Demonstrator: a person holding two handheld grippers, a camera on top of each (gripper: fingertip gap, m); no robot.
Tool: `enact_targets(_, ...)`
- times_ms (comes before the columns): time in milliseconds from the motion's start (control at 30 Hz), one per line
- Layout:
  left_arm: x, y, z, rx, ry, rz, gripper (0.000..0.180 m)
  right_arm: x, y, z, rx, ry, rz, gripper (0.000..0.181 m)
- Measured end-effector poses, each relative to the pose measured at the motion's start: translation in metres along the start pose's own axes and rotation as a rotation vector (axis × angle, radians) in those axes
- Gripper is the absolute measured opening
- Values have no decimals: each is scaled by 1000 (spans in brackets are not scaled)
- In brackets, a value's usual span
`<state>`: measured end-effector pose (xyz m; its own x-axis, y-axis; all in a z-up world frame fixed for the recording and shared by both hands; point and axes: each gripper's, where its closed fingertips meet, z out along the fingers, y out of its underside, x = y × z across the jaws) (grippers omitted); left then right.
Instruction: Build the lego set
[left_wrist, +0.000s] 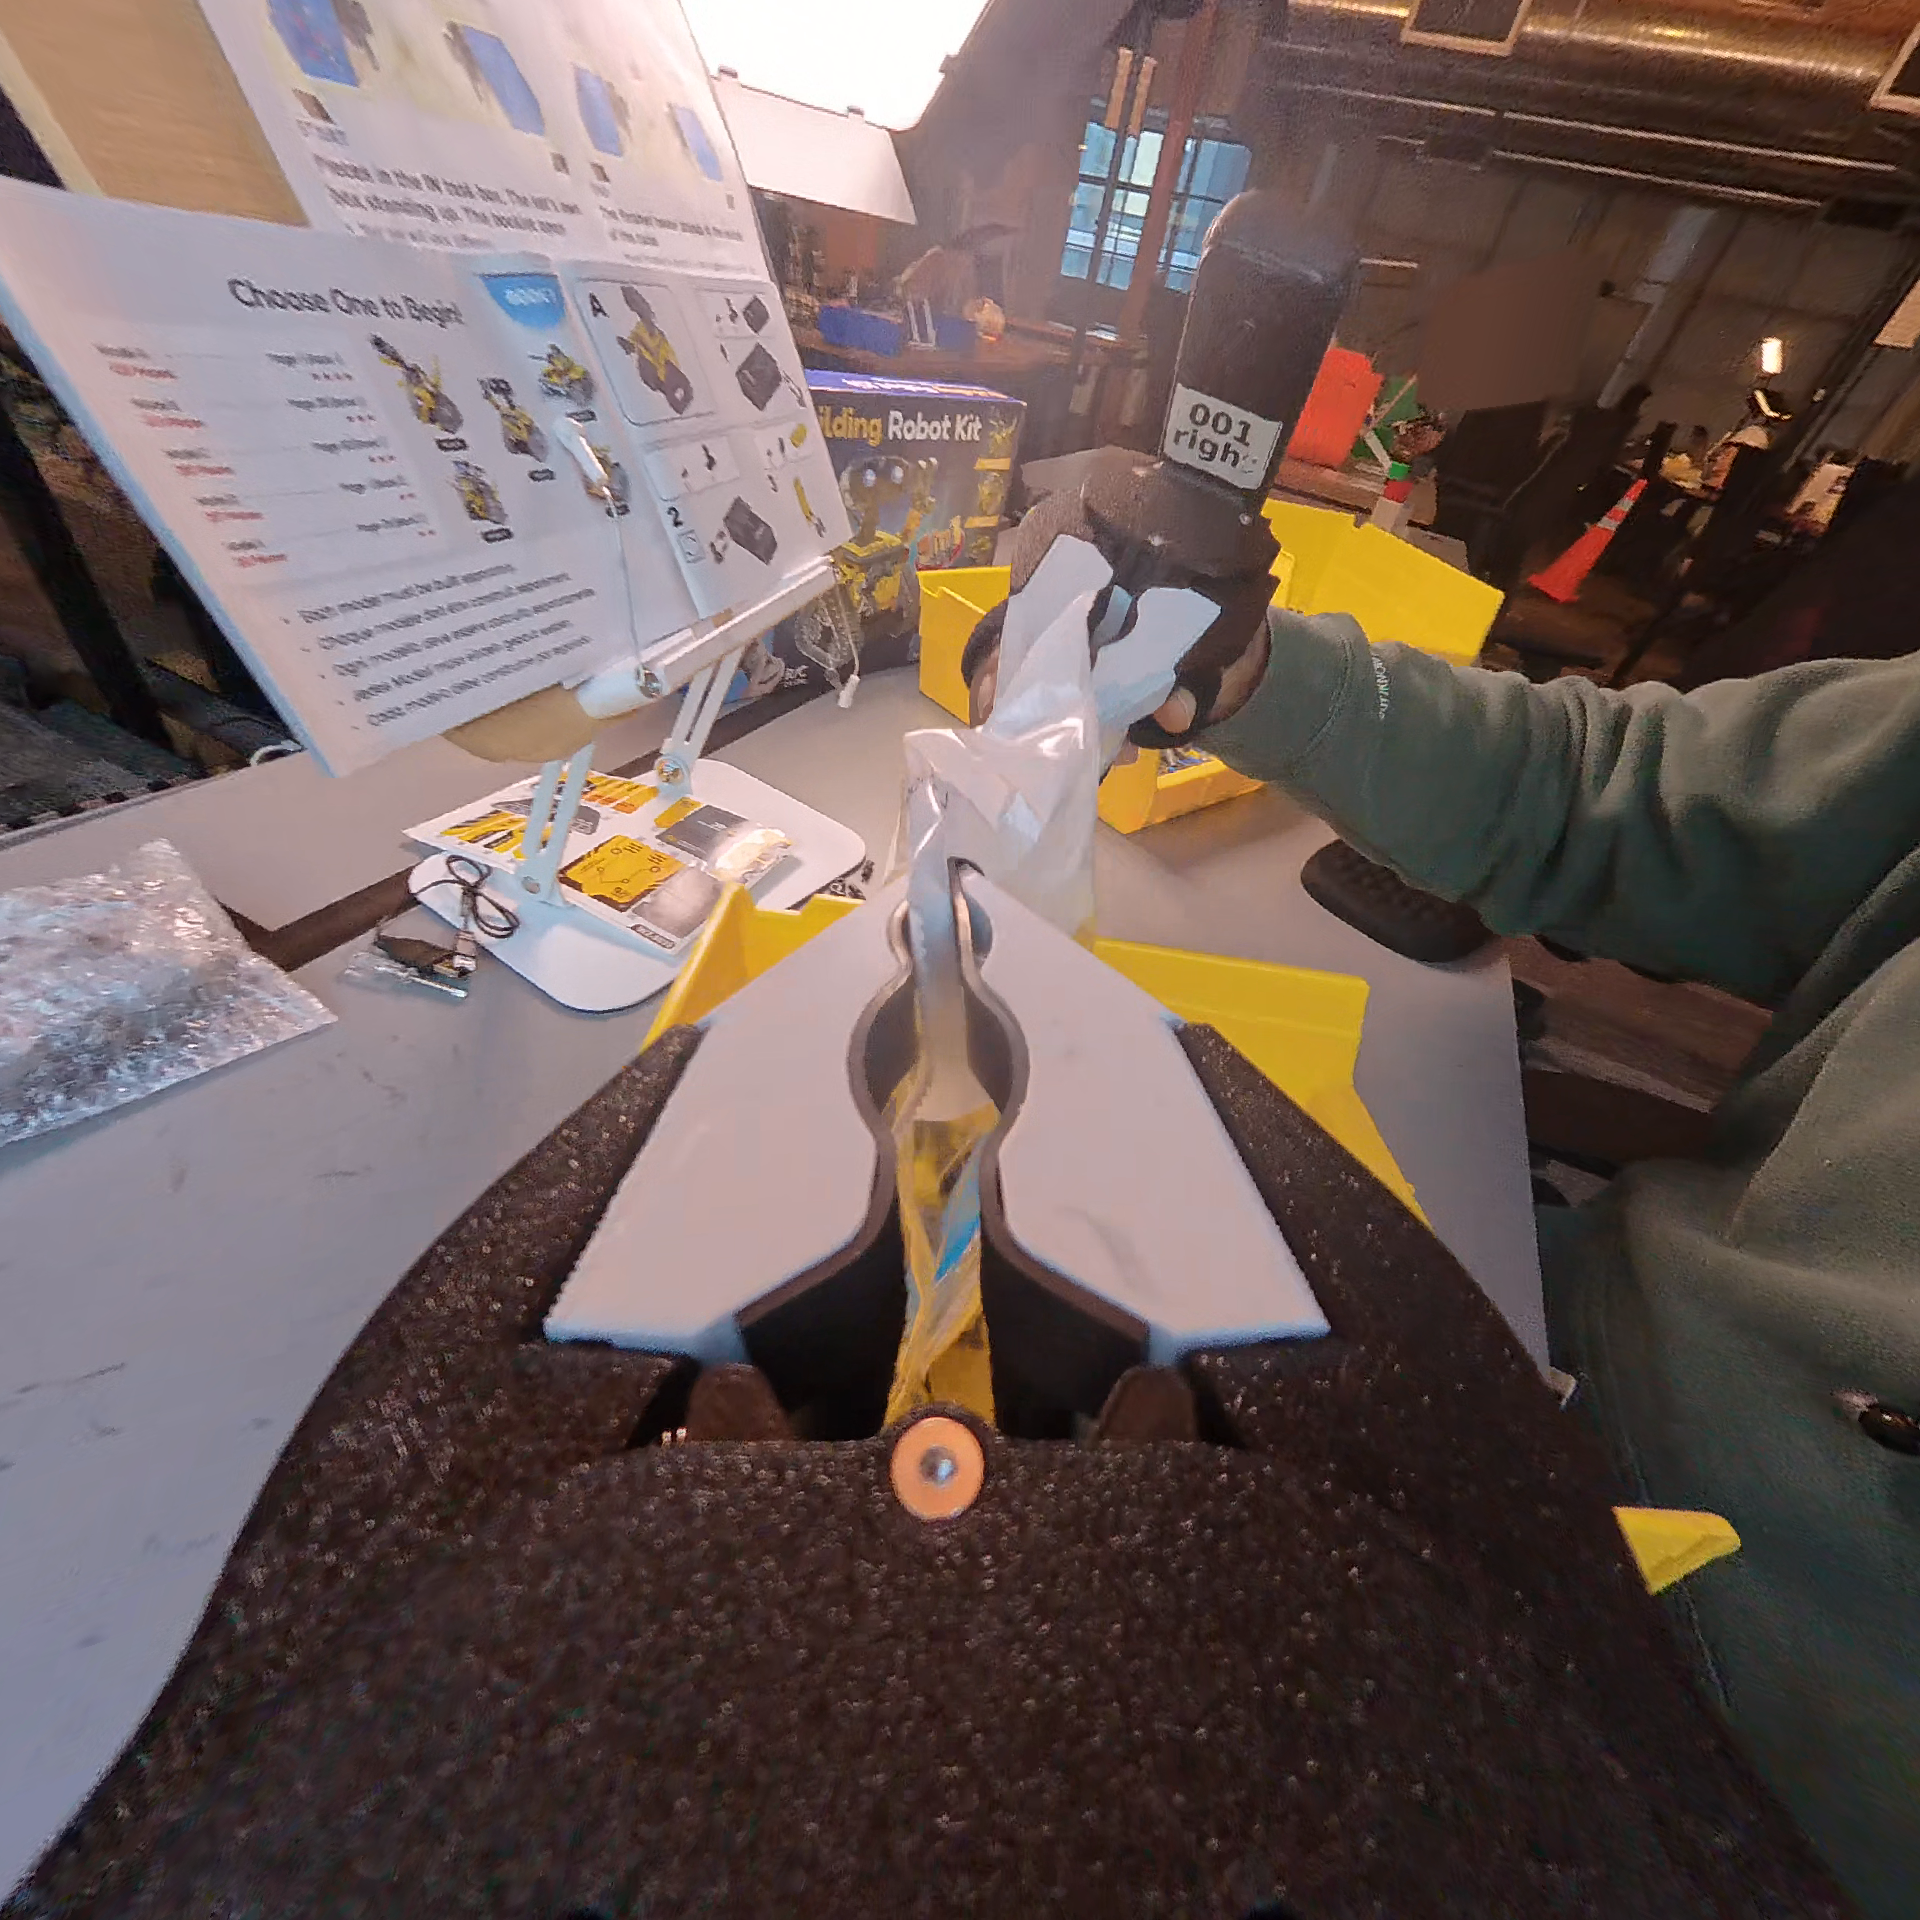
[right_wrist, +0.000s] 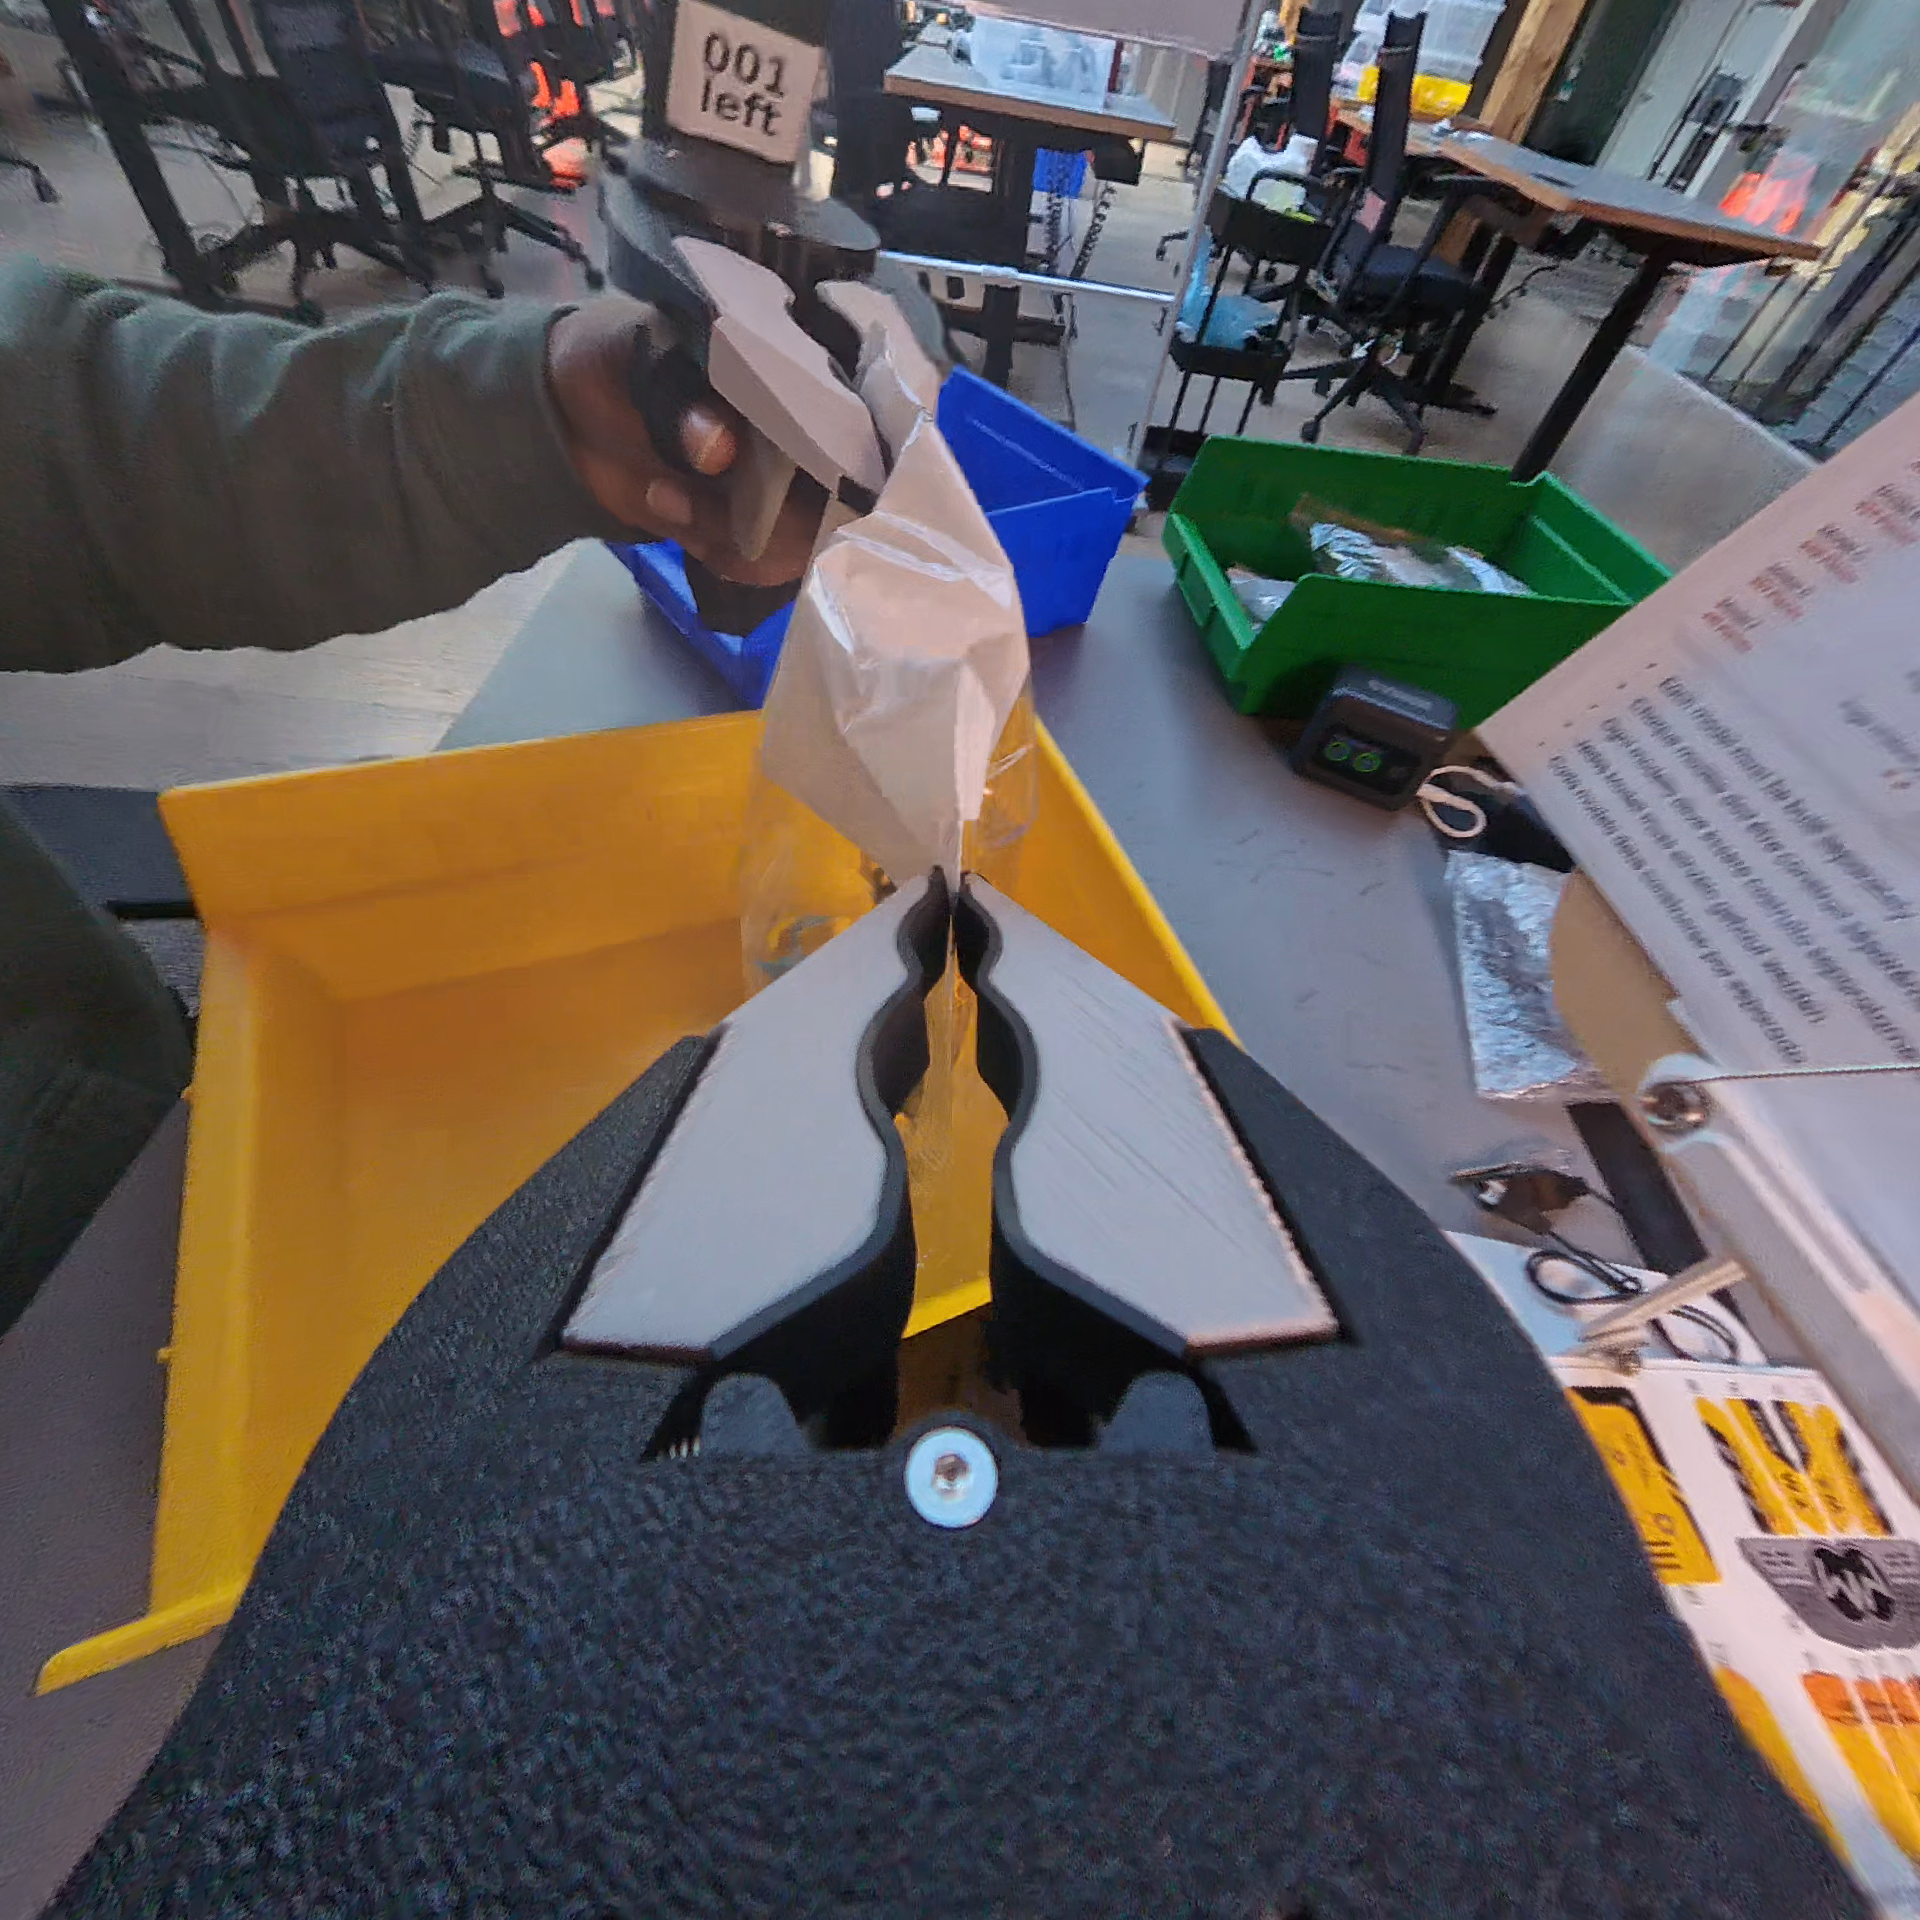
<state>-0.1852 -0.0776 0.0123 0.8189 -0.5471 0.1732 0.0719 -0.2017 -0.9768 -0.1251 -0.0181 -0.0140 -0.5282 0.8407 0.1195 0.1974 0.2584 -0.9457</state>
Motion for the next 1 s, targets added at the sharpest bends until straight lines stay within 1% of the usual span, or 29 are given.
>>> enact_targets(67,-7,-4,-10,-6,-30,23,4,16,-15,-1,30,21,41,0)
enact_targets(167,-15,4,-20,-38,-61,29,6,29,-16,9,-2,39,56,0)
enact_targets(267,-16,10,-25,-34,-61,9,8,35,-29,12,23,40,83,0)
enact_targets(400,-23,14,-30,-51,-96,24,16,39,-42,17,70,10,156,0)
enact_targets(433,-23,16,-29,-57,-90,22,14,37,-46,17,88,-4,160,0)
enact_targets(467,-22,17,-29,-61,-86,28,4,38,-50,17,103,-5,159,0)
enact_targets(500,-21,15,-28,-60,-82,44,0,37,-55,15,122,-9,162,0)
enact_targets(567,-17,5,-30,-44,-71,67,0,40,-64,10,171,-15,190,0)
enact_targets(667,-16,-12,-33,-42,-70,73,0,48,-53,7,140,25,186,0)
enact_targets(767,-14,-18,-32,-71,-62,76,0,47,-43,7,122,5,255,0)
enact_targets(900,-14,-26,-29,-70,-65,69,0,48,-45,1,151,9,270,0)
enact_targets(1000,-13,-39,-29,-36,-53,49,0,48,-56,-6,193,-5,289,0)
